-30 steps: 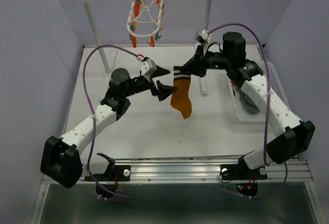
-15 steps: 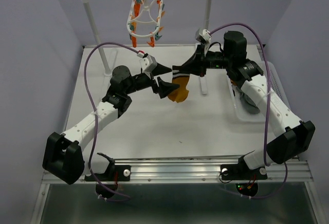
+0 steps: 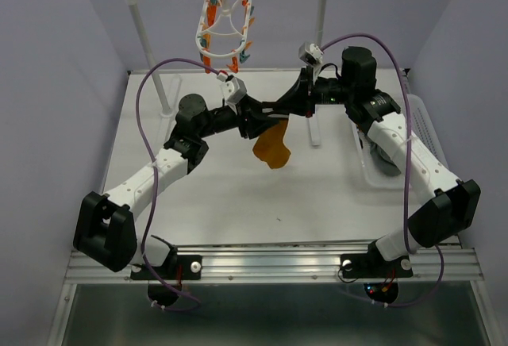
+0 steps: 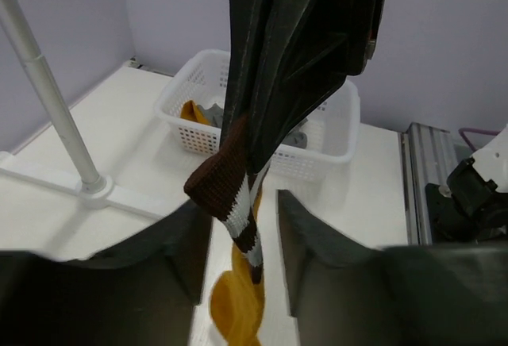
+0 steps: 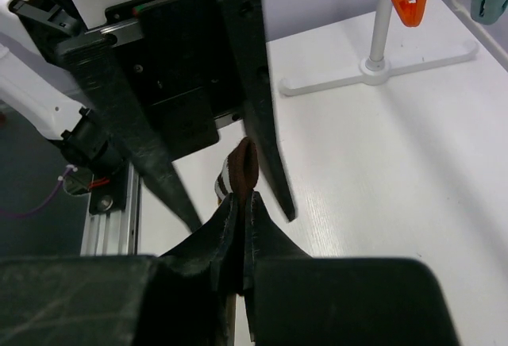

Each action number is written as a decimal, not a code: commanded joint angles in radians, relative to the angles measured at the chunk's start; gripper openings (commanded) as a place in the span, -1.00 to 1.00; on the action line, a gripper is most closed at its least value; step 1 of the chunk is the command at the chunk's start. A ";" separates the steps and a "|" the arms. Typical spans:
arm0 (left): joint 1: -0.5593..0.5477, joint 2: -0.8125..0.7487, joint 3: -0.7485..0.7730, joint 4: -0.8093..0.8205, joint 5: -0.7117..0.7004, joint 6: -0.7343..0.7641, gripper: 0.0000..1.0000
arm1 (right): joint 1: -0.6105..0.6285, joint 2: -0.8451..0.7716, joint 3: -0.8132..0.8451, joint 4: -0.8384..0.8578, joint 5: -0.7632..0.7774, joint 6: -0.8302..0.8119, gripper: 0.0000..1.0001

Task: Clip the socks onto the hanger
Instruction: Pick up the sock from the bin, then open the clamp at the hanger.

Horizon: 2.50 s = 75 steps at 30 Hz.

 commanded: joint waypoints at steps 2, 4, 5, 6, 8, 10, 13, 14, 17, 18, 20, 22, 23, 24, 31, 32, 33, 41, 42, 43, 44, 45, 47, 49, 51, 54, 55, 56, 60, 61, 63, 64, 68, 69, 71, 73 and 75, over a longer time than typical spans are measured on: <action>-0.001 -0.008 0.048 0.075 0.036 -0.017 -0.35 | 0.005 -0.006 0.000 0.067 -0.020 0.019 -0.99; 0.001 -0.011 0.043 0.075 0.031 -0.016 -0.94 | 0.005 -0.008 0.003 0.070 -0.014 0.022 -0.99; -0.001 -0.013 0.042 0.075 0.026 -0.017 -1.00 | 0.005 -0.008 0.008 0.072 -0.013 0.028 -0.99; -0.001 -0.016 0.039 0.075 0.020 -0.016 -1.00 | 0.005 -0.006 0.011 0.072 -0.014 0.030 -0.99; -0.001 -0.022 0.028 0.079 0.016 -0.014 -1.00 | 0.005 -0.005 0.014 0.072 -0.013 0.034 -0.97; -0.001 -0.037 0.014 0.086 -0.016 -0.019 -1.00 | 0.005 -0.002 0.017 0.075 0.004 0.045 -0.45; 0.002 -0.065 -0.022 0.079 -0.123 -0.032 -1.00 | 0.005 0.001 0.019 0.072 0.056 0.047 0.40; 0.004 -0.094 -0.035 0.069 -0.145 -0.025 -1.00 | 0.005 -0.002 0.017 0.072 0.076 0.047 0.57; 0.007 -0.148 -0.111 0.042 -0.271 0.015 -1.00 | 0.005 -0.022 -0.004 0.070 0.150 0.016 0.99; 0.009 -0.183 -0.128 0.019 -0.311 0.024 -1.00 | 0.005 -0.029 -0.014 0.070 0.167 -0.017 1.00; 0.013 -0.217 -0.165 -0.019 -0.406 0.047 -1.00 | 0.005 -0.054 -0.038 0.070 0.220 -0.054 1.00; 0.021 -0.255 -0.182 -0.087 -0.486 0.050 -1.00 | 0.005 -0.066 -0.047 0.069 0.282 -0.096 1.00; 0.022 -0.271 -0.191 -0.107 -0.569 0.037 -1.00 | 0.005 -0.068 -0.047 0.069 0.308 -0.104 1.00; 0.027 -0.278 -0.193 -0.148 -0.593 0.032 -1.00 | 0.005 -0.063 -0.043 0.069 0.326 -0.113 1.00; 0.049 -0.326 -0.170 -0.199 -0.791 0.052 -1.00 | 0.005 0.016 0.012 0.072 0.377 -0.166 1.00; 0.056 -0.321 -0.159 -0.202 -0.809 0.056 -1.00 | 0.005 0.029 0.028 0.072 0.376 -0.165 1.00; 0.059 -0.300 -0.117 -0.225 -0.875 0.060 -1.00 | 0.005 0.041 0.043 0.073 0.371 -0.160 1.00; 0.134 -0.137 0.123 -0.334 -0.922 0.126 -1.00 | 0.203 0.107 0.002 0.315 0.650 -0.197 1.00; 0.141 -0.122 0.135 -0.337 -0.920 0.126 -1.00 | 0.217 0.116 -0.024 0.380 0.662 -0.191 1.00; 0.142 -0.119 0.131 -0.327 -0.914 0.132 -1.00 | 0.228 0.125 -0.030 0.409 0.681 -0.183 1.00; 0.144 -0.119 0.117 -0.313 -0.915 0.136 -1.00 | 0.240 0.147 -0.035 0.456 0.684 -0.167 1.00; 0.144 -0.119 0.111 -0.296 -0.914 0.138 -1.00 | 0.240 0.158 -0.032 0.478 0.687 -0.153 1.00; 0.145 -0.117 0.109 -0.288 -0.920 0.141 -1.00 | 0.251 0.181 -0.014 0.501 0.696 -0.137 1.00; 0.148 -0.111 0.105 -0.270 -0.911 0.139 -1.00 | 0.260 0.210 0.017 0.517 0.702 -0.140 1.00; 0.147 -0.100 0.105 -0.248 -0.893 0.136 -1.00 | 0.260 0.224 0.025 0.552 0.707 -0.137 1.00; 0.148 -0.085 0.114 -0.239 -0.883 0.133 -1.00 | 0.260 0.250 0.037 0.598 0.730 -0.131 1.00; 0.147 -0.082 0.115 -0.237 -0.883 0.135 -1.00 | 0.260 0.260 0.051 0.597 0.736 -0.131 1.00; 0.148 -0.077 0.117 -0.236 -0.885 0.136 -1.00 | 0.260 0.279 0.072 0.600 0.756 -0.130 1.00; 0.147 -0.062 0.125 -0.215 -0.874 0.135 -1.00 | 0.260 0.314 0.120 0.612 0.753 -0.108 1.00; 0.148 -0.054 0.129 -0.214 -0.868 0.132 -1.00 | 0.260 0.326 0.135 0.621 0.741 -0.104 1.00; 0.148 -0.050 0.134 -0.214 -0.866 0.129 -1.00 | 0.260 0.334 0.137 0.650 0.736 -0.075 1.00; 0.148 -0.048 0.132 -0.214 -0.866 0.129 -1.00 | 0.260 0.337 0.138 0.661 0.736 -0.073 1.00; 0.148 -0.050 0.128 -0.211 -0.873 0.135 -1.00 | 0.260 0.346 0.143 0.699 0.750 -0.052 1.00; 0.147 -0.050 0.126 -0.210 -0.877 0.138 -1.00 | 0.260 0.348 0.144 0.708 0.757 -0.038 1.00; 0.150 -0.048 0.129 -0.210 -0.876 0.142 -1.00 | 0.260 0.353 0.150 0.721 0.765 -0.027 1.00; 0.148 -0.048 0.129 -0.210 -0.871 0.142 -1.00 | 0.260 0.357 0.151 0.733 0.756 -0.019 1.00; 0.148 -0.048 0.132 -0.210 -0.860 0.147 -1.00 | 0.260 0.357 0.146 0.753 0.751 -0.019 1.00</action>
